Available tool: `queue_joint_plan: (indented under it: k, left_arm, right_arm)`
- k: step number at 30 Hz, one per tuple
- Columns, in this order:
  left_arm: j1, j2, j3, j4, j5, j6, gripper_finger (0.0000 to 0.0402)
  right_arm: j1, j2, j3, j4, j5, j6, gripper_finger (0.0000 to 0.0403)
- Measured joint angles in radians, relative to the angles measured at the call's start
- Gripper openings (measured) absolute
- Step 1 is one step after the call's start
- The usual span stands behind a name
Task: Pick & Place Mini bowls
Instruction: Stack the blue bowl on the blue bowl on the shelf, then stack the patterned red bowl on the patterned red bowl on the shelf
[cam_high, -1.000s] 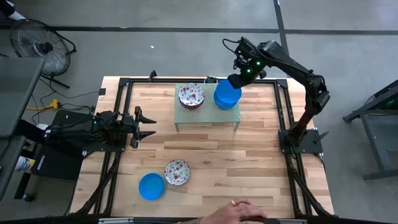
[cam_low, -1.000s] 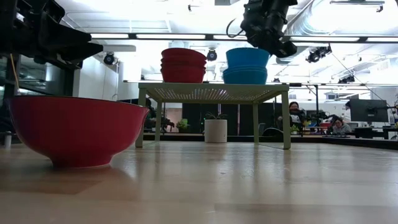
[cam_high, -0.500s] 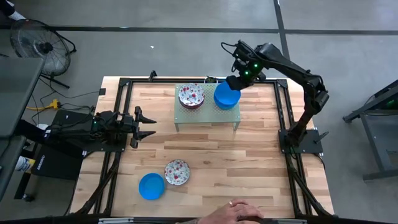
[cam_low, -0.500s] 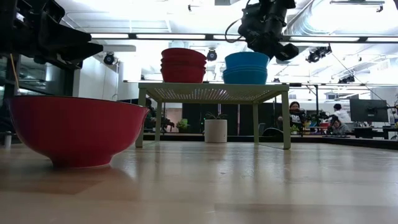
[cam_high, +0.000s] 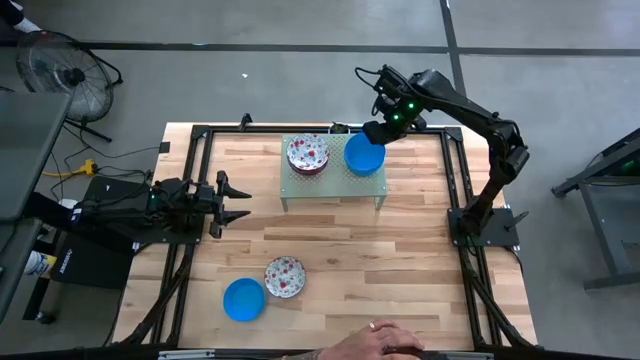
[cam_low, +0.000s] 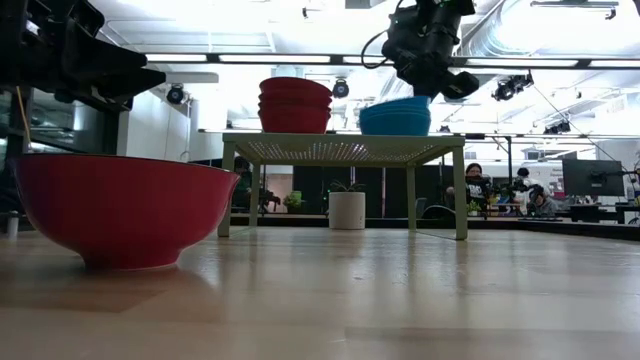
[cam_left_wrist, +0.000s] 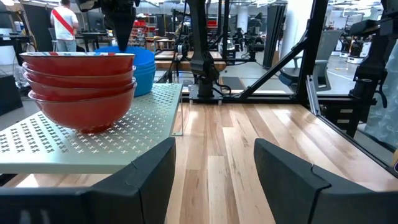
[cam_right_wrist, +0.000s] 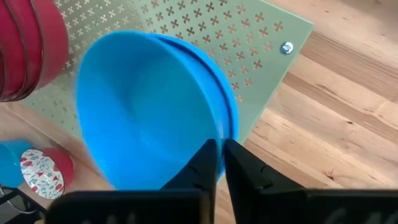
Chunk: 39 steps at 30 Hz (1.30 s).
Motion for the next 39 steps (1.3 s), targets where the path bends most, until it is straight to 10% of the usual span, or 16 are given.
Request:
queue_joint_plan:
  k: [13, 39]
  left_arm:
    - [0.0, 0.0, 0.0, 0.0, 0.0, 0.0, 0.0213]
    - [0.0, 0.0, 0.0, 0.0, 0.0, 0.0, 0.0213]
  right_arm:
    - [0.0, -0.026, 0.0, 0.053, -0.03, -0.069, 0.0125]
    - [0.071, -0.219, 0.0, -0.012, 0.119, -0.753, 0.013]
